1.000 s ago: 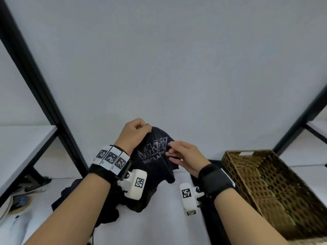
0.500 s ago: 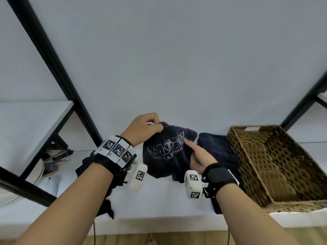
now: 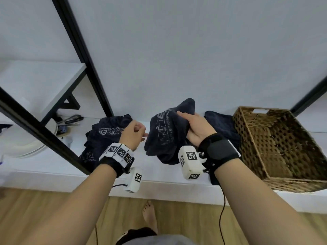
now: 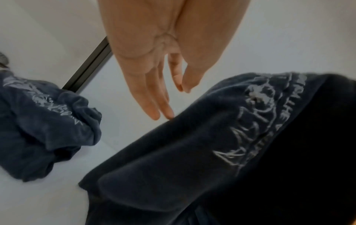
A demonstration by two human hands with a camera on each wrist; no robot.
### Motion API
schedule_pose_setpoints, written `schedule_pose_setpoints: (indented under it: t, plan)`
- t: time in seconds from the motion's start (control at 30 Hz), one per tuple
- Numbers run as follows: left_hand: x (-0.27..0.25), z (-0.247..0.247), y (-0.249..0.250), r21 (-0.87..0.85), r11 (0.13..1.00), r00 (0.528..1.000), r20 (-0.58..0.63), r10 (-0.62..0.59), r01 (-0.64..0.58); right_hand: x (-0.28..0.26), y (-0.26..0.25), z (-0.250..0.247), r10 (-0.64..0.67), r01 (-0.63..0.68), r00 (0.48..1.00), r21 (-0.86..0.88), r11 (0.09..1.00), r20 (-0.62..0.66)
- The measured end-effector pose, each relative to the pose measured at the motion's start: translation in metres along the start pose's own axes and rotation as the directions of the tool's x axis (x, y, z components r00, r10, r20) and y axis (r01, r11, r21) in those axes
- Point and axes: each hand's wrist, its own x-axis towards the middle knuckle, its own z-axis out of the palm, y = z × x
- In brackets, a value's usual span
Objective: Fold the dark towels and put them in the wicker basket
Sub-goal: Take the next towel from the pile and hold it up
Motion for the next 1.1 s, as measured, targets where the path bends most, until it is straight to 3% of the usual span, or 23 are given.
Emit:
schedule_pose_setpoints:
  t: [0.1,0.17,0.23,0.3,0.4,0.53,0.63,0.8,0.97,1.1]
  plan:
    - [-0.018,0.01,-0.016,0.078,0.997,0.998,0.056,-0.012,0.008,-0.006,-0.009,0.016,-0.041,0.04,0.999,0.064,0.997,0.015]
    - [-0.034,0.019,-0.03,0.16,0.987,0.984,0.175,-0.028,0.0,-0.01,-0.017,0.026,-0.092,0.089,0.995,0.074,0.993,0.032]
    - [-0.053,0.031,-0.038,0.24,0.968,0.961,0.276,-0.001,-0.068,-0.015,-0.027,0.033,-0.133,0.13,0.991,0.06,0.99,0.035]
    - [-0.066,0.045,-0.036,0.236,0.953,0.945,0.308,0.114,-0.191,-0.022,-0.036,0.038,-0.147,0.14,0.987,0.103,0.985,0.063]
    - [-0.069,0.068,-0.013,0.216,0.94,0.945,0.251,0.208,-0.264,-0.034,-0.051,0.045,-0.185,0.165,0.975,0.16,0.973,0.122]
    - [-0.06,0.078,0.031,0.148,0.941,0.951,-0.008,0.309,-0.305,-0.054,-0.074,0.052,-0.245,0.215,0.952,0.168,0.962,0.183]
    - [-0.048,0.067,0.066,0.116,0.908,0.894,-0.165,0.417,-0.403,-0.068,-0.098,0.056,-0.296,0.26,0.931,0.182,0.948,0.214]
    - [-0.034,0.025,0.142,-0.097,0.86,0.831,-0.333,0.446,-0.501,-0.091,-0.145,0.058,-0.433,0.389,0.885,0.24,0.89,0.17]
    - [-0.042,-0.015,0.204,-0.117,0.777,0.758,-0.351,0.55,-0.618,-0.111,-0.181,0.047,-0.618,0.611,0.785,0.113,0.784,0.048]
    - [-0.06,-0.024,0.223,-0.071,0.706,0.685,-0.327,0.651,-0.705,-0.115,-0.193,0.04,-0.702,0.698,0.712,0.125,0.705,-0.017]
